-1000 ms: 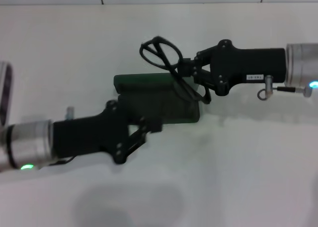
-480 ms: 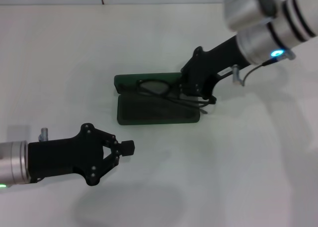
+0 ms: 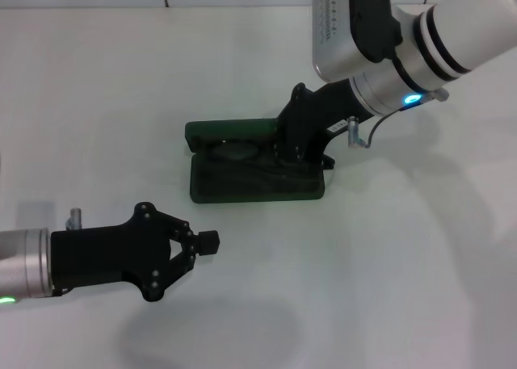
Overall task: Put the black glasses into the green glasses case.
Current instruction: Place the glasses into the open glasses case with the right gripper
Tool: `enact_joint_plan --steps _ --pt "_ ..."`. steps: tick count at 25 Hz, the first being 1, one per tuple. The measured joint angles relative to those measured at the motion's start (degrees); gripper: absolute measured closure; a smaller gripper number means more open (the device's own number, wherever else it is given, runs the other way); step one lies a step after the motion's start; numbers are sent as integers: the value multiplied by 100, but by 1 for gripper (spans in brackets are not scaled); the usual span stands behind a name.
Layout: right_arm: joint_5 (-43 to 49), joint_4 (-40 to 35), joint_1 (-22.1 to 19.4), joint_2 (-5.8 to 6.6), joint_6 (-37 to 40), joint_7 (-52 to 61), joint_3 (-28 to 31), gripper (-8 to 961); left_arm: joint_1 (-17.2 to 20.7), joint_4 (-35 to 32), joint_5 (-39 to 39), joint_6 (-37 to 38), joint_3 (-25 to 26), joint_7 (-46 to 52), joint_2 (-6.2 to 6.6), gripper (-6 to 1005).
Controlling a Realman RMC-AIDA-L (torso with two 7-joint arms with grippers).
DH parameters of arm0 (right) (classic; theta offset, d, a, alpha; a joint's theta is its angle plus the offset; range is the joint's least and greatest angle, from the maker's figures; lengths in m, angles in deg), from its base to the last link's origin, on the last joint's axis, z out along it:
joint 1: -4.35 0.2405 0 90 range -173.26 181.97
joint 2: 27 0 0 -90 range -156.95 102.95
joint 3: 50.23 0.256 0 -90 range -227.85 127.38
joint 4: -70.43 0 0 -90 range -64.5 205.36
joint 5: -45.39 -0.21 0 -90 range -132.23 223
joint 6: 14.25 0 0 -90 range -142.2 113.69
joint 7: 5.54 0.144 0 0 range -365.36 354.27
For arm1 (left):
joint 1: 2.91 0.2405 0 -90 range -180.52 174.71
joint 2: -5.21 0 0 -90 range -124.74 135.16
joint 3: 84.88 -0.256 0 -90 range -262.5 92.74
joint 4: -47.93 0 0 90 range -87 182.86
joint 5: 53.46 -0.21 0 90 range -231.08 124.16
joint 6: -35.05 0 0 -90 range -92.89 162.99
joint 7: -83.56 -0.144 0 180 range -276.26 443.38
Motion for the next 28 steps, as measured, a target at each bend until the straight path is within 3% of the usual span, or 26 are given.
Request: enact_joint_plan --steps 12,28 --pt "86 -62 95 0 -407 78 -525 888 -106 0 -108 -4 -5 111 -26 1000" --pt "61 -207 -17 0 -685 128 -680 886 -166 0 -253 20 -14 121 -49 1000"
